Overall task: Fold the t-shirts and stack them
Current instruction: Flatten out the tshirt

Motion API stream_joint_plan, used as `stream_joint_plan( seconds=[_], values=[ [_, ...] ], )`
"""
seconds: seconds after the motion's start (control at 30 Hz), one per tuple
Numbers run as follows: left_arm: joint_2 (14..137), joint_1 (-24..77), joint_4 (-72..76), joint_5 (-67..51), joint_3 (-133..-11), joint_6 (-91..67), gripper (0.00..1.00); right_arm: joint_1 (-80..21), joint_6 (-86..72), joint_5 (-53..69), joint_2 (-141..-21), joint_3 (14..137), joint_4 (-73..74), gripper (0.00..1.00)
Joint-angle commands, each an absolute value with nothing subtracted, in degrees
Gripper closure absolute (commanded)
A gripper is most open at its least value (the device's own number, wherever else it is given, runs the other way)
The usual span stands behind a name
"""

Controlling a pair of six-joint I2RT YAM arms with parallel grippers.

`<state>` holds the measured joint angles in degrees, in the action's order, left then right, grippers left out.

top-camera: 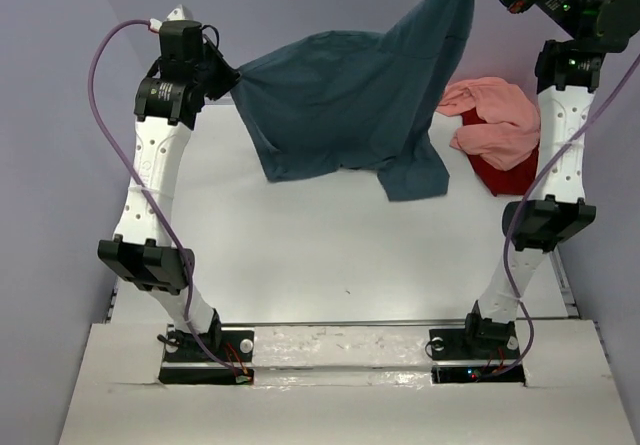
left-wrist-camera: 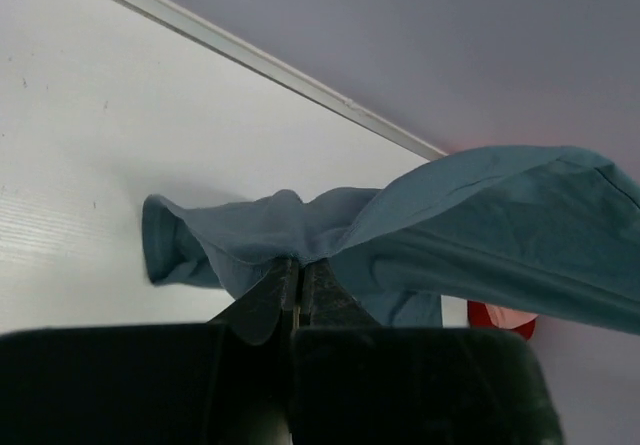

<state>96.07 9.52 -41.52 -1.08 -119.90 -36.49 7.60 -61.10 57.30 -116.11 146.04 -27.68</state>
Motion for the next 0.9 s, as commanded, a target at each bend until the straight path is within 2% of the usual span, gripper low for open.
stream_joint_plan(
  seconds=[0.0, 0.2, 0.37, 0.57, 0.73, 0.87],
  values=[
    [93.2, 9.1, -39.8, -1.3, -123.6, -36.3, 1.0, 8.3, -62.8, 57.3, -107.6, 146.0, -33.4, 1.0],
    [88.0, 9.2, -41.9, -2.0, -120.9, -36.6, 1.0, 8.9, -63.4, 59.7, -97.8, 138.9, -33.6, 1.0],
    [78.7, 9.3, -42.6, -2.6, -114.5, -37.9, 1.0, 8.9, -64.0, 61.0, -87.6, 131.5, -33.6, 1.0],
    [66.0, 9.5, -42.0, -2.7, -108.0, -38.1, 1.0, 8.9, -63.5, 62.3, -76.6, 129.3, -27.1, 1.0],
    [60.4, 9.5, -43.6, -2.7, -108.5, -37.8, 1.0, 8.9, -62.0, 62.9, -67.9, 124.2, -22.8, 1.0],
    [58.3, 9.5, -46.9, -2.0, -113.1, -37.8, 1.0, 8.9, -58.4, 63.2, -65.3, 125.7, -16.4, 1.0]
  ],
)
